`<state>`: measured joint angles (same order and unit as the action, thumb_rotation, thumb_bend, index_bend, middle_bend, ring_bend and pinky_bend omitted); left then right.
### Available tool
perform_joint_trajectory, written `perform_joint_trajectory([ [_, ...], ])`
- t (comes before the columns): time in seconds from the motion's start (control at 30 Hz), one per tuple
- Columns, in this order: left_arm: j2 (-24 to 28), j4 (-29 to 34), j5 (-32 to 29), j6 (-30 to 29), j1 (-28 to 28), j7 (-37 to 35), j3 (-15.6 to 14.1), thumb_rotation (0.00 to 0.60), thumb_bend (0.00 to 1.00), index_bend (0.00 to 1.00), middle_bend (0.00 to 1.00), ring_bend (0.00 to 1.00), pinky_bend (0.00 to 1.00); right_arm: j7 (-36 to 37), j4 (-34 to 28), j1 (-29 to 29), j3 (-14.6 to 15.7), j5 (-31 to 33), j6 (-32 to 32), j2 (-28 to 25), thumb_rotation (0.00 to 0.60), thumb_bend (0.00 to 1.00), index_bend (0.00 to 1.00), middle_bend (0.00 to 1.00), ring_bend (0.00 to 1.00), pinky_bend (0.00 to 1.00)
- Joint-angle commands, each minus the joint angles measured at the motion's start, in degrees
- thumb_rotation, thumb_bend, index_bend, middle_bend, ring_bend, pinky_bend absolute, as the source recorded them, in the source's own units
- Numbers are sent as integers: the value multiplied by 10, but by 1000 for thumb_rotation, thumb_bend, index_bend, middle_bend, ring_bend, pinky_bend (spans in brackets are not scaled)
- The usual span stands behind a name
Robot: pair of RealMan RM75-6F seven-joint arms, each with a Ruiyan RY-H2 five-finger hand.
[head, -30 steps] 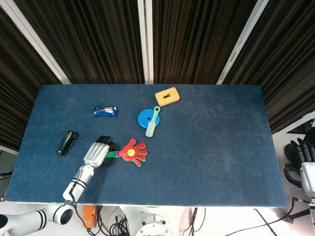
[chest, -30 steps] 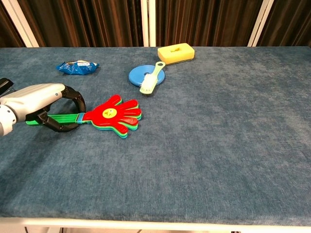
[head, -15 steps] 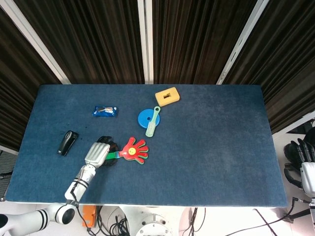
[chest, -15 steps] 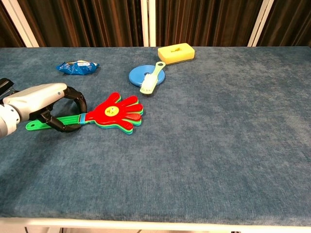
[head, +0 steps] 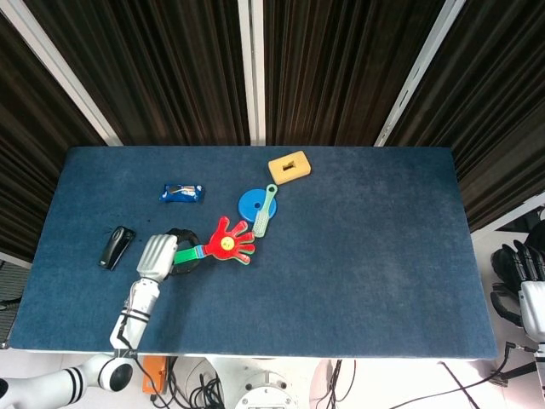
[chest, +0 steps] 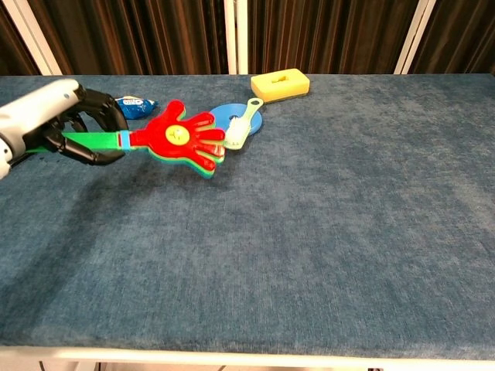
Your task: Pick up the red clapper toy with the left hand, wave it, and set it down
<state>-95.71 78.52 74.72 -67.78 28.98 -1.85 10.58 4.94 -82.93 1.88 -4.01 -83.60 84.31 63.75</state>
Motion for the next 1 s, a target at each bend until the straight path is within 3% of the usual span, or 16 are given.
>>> perform_joint_trajectory([
  [0.03, -1, -1, 3, -4, -3, -11, 5, 600, 322, 639, 530, 484, 734, 0, -1, 0, 0, -1, 0, -1, 600, 261, 0, 0, 0, 0],
  [0.17, -2, -6, 7, -10, -4, -20, 7, 600, 328, 626, 590, 620, 866, 0, -2, 0, 1, -1, -1, -2, 600, 262, 0, 0, 0, 0],
  [0.37, -1, -16, 19, -30, -4, -28, 15, 600, 328, 581, 737, 782, 966, -2, -4, 1, 0, 1, -3, -3, 600, 262, 0, 0, 0, 0],
  [0.63, 17, -1, 1, -29, -7, -28, 28, 600, 329, 447, 935, 984, 1000, -7, -10, 1, 1, -1, -1, -5, 600, 262, 0, 0, 0, 0],
  [0.77, 26, 13, -12, -24, -9, -33, 34, 600, 331, 369, 994, 1000, 1000, -5, -11, 0, 1, -1, 0, -6, 600, 262, 0, 0, 0, 0],
  [1.0, 25, 10, -2, -39, -11, -44, 36, 600, 309, 362, 1000, 1000, 1000, -4, -13, -1, 2, -1, 0, -9, 600, 260, 0, 0, 0, 0],
])
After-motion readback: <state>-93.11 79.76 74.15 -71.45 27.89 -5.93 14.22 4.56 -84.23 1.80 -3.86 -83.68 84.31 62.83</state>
